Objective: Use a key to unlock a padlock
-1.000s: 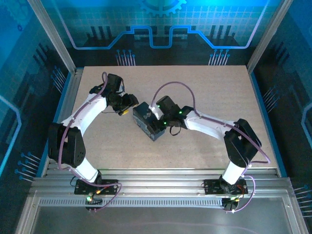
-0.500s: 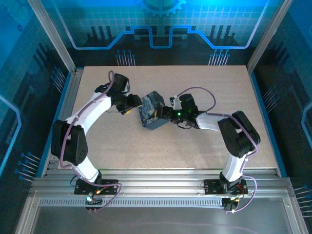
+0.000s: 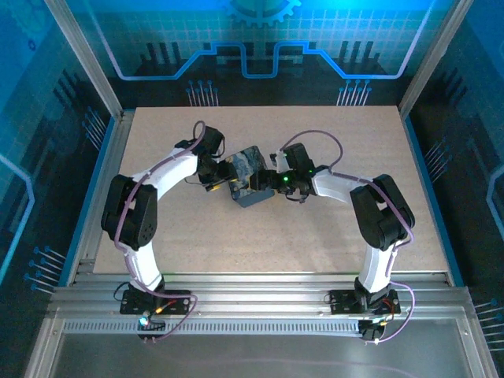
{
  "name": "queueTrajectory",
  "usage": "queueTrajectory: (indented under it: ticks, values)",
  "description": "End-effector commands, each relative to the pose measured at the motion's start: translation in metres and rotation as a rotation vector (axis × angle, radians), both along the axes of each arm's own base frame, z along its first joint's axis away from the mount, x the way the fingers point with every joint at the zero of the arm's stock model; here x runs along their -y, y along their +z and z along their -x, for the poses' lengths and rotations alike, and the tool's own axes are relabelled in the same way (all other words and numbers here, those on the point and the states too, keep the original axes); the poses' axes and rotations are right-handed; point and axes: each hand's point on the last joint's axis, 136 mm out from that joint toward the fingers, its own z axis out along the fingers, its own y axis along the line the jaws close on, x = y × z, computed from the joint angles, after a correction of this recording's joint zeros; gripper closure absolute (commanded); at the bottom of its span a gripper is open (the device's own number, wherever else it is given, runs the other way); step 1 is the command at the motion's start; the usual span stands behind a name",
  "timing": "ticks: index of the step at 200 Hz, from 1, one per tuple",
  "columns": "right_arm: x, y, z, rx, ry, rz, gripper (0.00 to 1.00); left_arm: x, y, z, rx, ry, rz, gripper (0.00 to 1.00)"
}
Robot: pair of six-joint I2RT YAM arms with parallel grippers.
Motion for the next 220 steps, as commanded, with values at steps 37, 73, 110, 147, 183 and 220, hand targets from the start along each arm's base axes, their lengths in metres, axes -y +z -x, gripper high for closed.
queueTrajectory:
  ticks: [37,73,110,147,183,220]
  values:
    - [0.0,-0.023,0.021,-0.02,0.105,0.157,0.0,0.005,-0.014,-0.005,-0.02,0.003,-0.026,0.4]
    - [0.008,-0.021,0.023,-0.008,0.112,0.176,0.0,0.003,-0.02,-0.005,-0.031,0.002,-0.042,0.4]
    - [0.01,0.004,0.013,-0.046,0.033,-0.089,0.0,0.002,-0.032,-0.002,-0.056,0.003,-0.049,0.4]
    - [0.012,0.017,0.005,-0.066,-0.016,-0.215,0.0,-0.001,-0.037,-0.001,-0.067,0.008,-0.058,0.4]
    - [0.017,0.023,0.0,-0.092,-0.056,-0.278,0.0,-0.004,-0.041,-0.002,-0.074,0.012,-0.064,0.4]
    - [0.034,0.019,-0.005,-0.132,-0.092,-0.229,0.0,-0.007,-0.044,-0.004,-0.079,0.011,-0.07,0.4]
